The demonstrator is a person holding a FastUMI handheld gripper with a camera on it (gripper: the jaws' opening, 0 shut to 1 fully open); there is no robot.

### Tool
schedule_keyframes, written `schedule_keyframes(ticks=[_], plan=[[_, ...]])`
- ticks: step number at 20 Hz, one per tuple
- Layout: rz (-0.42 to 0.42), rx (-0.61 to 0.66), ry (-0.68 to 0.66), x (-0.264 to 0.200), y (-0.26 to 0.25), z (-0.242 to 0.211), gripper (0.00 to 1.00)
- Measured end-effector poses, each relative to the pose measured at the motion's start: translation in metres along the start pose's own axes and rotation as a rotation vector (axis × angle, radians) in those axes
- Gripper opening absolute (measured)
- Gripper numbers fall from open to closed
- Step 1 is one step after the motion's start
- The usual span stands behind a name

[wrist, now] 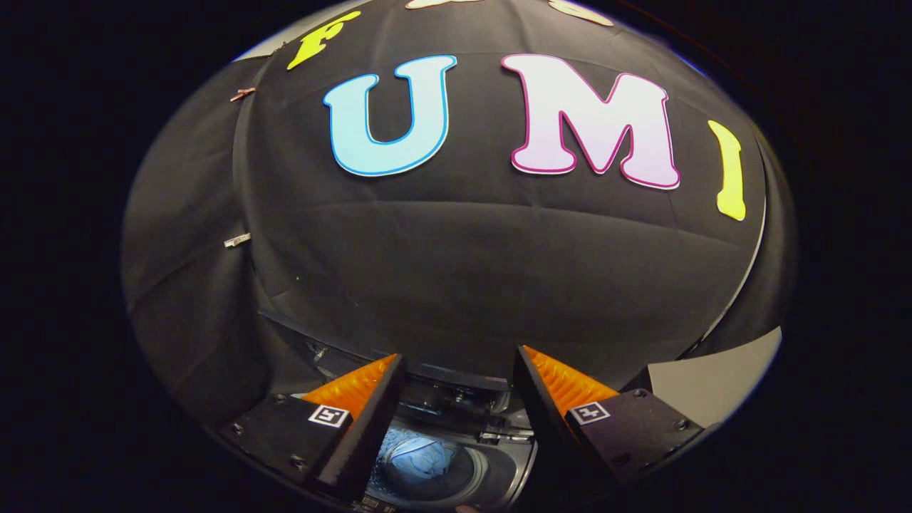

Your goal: Put the clothes into the washing machine and then close the washing machine lid.

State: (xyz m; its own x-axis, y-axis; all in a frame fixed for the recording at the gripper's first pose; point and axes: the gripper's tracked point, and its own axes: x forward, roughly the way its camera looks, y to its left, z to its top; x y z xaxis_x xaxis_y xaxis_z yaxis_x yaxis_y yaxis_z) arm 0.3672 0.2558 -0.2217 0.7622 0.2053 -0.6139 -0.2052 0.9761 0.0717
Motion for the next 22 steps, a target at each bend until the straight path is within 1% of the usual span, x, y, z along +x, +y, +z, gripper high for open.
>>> schedule_keyframes(ticks=[5, 10, 16, 22], plan=[[0.041, 0.028, 0.012, -0.021, 0.005, -0.01, 0.96], [0.025, -0.017, 0.05, -0.039, 0.01, -0.029, 0.96], [0.063, 0.013, 0.116, -0.059, 0.016, -0.053, 0.96], [0.062, 0.008, 0.171, -0.07, 0.02, -0.075, 0.96]])
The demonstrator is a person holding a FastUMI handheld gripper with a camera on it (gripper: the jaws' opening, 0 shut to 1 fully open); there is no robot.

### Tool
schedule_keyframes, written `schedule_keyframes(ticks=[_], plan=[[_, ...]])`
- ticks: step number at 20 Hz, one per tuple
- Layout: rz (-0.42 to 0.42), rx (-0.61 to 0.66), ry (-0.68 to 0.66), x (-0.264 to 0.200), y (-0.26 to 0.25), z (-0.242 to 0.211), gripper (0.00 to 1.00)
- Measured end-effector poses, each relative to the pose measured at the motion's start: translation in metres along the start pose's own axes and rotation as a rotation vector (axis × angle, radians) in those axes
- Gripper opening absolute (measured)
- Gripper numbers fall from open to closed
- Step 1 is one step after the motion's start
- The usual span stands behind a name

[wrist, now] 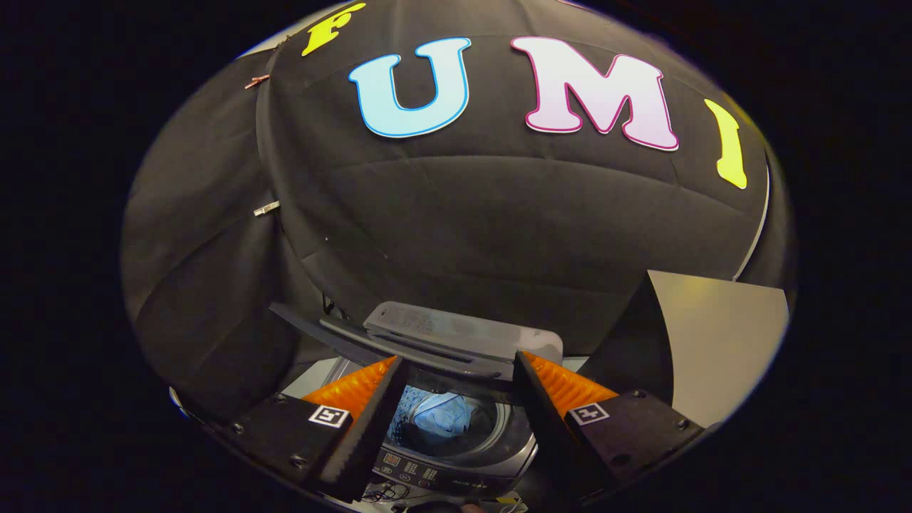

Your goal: Put the clothes into the washing machine and then close the washing machine lid.

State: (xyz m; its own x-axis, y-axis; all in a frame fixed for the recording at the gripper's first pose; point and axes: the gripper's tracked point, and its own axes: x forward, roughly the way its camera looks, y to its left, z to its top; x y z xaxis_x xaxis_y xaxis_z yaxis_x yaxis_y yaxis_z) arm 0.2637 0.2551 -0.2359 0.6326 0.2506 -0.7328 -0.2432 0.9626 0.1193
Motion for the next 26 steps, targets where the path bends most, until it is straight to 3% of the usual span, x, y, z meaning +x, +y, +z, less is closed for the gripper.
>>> schedule_keyframes(ticks=[10, 26], plan=[[0.048, 0.039, 0.149, -0.004, 0.009, -0.047, 0.97], [0.048, 0.064, 0.121, 0.01, 0.005, -0.051, 0.97]])
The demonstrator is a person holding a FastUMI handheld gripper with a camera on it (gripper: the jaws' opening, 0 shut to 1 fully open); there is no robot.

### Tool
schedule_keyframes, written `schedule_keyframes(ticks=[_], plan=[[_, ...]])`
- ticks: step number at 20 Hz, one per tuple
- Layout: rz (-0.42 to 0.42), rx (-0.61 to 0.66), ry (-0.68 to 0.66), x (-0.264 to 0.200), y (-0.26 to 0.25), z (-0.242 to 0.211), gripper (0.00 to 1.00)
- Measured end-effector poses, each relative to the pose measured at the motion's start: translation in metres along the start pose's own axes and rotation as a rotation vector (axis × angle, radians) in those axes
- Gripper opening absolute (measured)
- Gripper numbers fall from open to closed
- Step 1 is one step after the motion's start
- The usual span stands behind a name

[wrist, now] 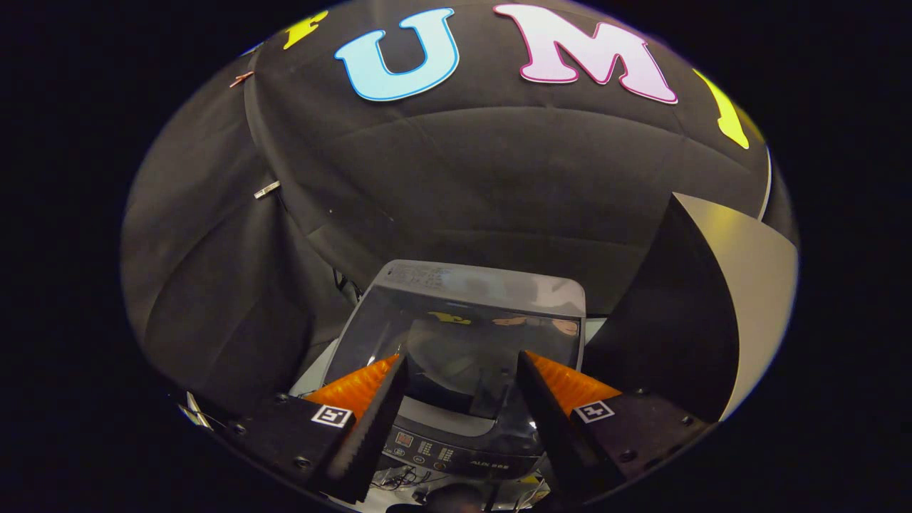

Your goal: Put the clothes into the washing machine and then close the washing machine lid.

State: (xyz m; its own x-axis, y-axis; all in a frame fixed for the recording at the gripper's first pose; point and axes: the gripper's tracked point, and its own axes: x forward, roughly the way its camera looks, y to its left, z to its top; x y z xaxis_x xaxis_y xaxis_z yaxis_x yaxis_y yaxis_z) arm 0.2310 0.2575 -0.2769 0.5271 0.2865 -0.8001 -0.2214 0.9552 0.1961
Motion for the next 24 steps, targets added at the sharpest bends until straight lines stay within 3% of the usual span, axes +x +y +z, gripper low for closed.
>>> schedule_keyframes(ticks=[10, 16, 24], plan=[[0.025, -0.064, -0.182, -0.058, 0.009, 0.02, 0.97], [0.038, -0.135, -0.384, -0.13, 0.018, 0.036, 0.98], [0.042, -0.165, -0.625, -0.24, 0.024, 0.016, 1.0]])
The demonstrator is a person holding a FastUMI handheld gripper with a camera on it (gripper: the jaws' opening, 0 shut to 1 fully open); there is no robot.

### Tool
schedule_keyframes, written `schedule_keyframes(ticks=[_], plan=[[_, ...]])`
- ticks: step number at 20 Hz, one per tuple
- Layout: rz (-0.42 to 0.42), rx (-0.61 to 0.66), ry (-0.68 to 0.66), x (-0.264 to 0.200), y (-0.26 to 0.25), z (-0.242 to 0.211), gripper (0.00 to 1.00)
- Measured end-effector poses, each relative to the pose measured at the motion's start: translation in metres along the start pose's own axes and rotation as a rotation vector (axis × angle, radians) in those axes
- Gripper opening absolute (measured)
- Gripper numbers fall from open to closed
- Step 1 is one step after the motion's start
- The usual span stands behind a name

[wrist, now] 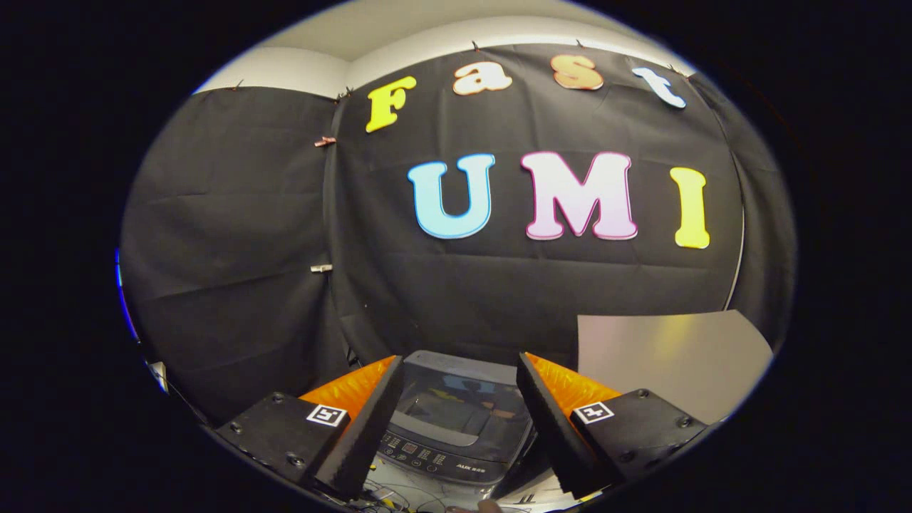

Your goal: Put the clothes into the washing machine and then close the washing machine lid.

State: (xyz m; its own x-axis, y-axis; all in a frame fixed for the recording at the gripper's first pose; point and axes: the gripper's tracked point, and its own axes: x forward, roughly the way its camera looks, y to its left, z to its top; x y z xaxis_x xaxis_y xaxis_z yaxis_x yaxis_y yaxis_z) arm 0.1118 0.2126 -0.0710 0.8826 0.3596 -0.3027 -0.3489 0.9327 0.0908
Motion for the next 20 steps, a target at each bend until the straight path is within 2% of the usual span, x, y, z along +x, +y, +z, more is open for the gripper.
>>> schedule_keyframes(ticks=[5, 10, 20], plan=[[-0.033, -0.009, -0.161, -0.066, 0.001, 0.03, 0.99], [-0.05, -0.029, -0.217, -0.12, 0.001, 0.031, 0.99], [-0.116, -0.033, -0.335, -0.179, -0.002, 0.05, 0.99]])
